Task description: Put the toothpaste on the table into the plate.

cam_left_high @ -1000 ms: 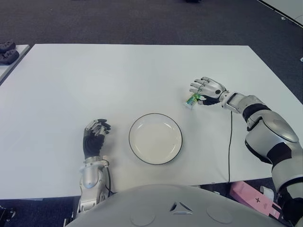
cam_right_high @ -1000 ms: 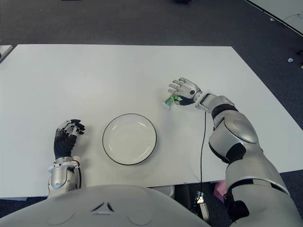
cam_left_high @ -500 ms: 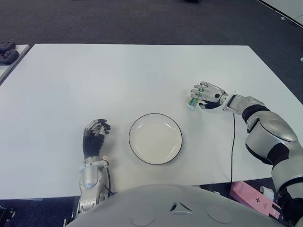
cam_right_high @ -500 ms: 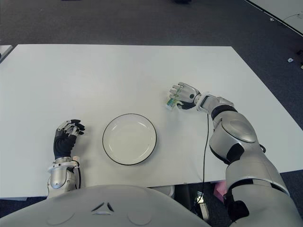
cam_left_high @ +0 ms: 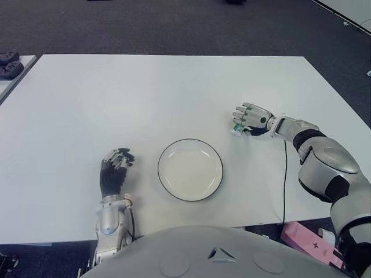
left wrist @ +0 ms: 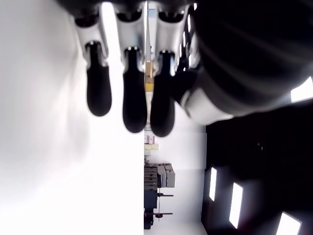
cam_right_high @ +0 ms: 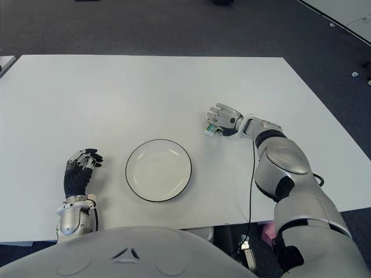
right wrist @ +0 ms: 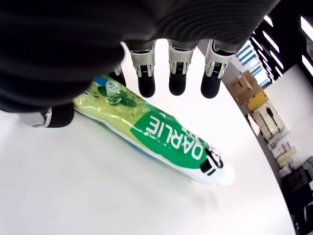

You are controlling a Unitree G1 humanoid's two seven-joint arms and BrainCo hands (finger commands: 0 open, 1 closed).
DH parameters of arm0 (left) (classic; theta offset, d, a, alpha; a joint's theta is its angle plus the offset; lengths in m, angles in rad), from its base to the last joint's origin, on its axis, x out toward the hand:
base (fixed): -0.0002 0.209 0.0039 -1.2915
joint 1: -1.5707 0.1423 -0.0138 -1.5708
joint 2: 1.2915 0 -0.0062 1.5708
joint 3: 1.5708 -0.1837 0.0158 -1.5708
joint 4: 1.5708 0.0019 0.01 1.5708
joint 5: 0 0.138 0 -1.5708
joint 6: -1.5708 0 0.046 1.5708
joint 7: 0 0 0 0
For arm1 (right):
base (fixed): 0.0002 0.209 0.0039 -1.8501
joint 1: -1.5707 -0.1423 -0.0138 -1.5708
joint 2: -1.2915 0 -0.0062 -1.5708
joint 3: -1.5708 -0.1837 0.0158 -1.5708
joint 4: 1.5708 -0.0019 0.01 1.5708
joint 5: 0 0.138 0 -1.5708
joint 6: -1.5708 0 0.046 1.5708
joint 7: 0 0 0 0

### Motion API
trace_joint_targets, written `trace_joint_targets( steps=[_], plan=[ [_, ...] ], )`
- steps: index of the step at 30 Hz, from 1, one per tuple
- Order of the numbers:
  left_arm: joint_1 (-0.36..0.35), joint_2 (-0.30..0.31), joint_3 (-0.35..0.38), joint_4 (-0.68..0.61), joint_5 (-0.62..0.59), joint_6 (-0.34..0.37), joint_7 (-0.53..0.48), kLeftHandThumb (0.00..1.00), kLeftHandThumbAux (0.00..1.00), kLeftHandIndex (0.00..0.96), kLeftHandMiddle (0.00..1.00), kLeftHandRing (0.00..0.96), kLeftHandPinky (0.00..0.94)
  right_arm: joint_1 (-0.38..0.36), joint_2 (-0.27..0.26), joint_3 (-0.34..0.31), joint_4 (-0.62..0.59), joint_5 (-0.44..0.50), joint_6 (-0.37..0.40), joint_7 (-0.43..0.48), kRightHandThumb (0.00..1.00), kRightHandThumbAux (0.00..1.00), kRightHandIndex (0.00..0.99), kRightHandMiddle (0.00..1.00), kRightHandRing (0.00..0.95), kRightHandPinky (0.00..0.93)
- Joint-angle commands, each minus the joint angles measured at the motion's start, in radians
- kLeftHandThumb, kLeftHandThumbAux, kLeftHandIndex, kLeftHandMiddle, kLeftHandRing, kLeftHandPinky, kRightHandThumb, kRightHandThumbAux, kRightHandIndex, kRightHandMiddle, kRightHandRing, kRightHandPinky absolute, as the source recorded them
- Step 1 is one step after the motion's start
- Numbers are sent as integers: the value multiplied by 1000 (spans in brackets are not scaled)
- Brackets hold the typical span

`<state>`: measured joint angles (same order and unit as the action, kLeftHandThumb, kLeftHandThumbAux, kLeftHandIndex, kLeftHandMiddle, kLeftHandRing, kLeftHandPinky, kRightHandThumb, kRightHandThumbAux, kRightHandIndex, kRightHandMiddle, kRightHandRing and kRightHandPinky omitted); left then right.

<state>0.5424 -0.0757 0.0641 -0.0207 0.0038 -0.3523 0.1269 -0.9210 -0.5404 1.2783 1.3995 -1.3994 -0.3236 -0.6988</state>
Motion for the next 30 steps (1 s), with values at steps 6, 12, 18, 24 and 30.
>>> trace_joint_targets(
  steps=[6,12,18,24,30],
  plan=[
    [32,-10,-8,-31,-1,48,-2,694,725,432,552,536,512,61,50,55,6,-40,-5,86,618,150,0,0,0,0],
    [40,-6,-7,-35,5,42,-5,693,726,430,545,536,520,91,80,46,13,-19,20,129,619,140,0,0,0,0],
    [42,-2,-5,-32,-4,34,-12,693,726,429,538,539,520,118,92,26,16,9,33,150,611,110,0,0,0,0],
    [42,0,1,-14,-23,12,-23,694,725,431,552,550,532,135,90,-13,14,57,20,135,600,86,0,0,0,0],
    [42,-2,3,-12,-33,14,-29,695,725,432,555,545,514,142,85,-27,10,75,10,92,601,107,0,0,0,3]
  ],
)
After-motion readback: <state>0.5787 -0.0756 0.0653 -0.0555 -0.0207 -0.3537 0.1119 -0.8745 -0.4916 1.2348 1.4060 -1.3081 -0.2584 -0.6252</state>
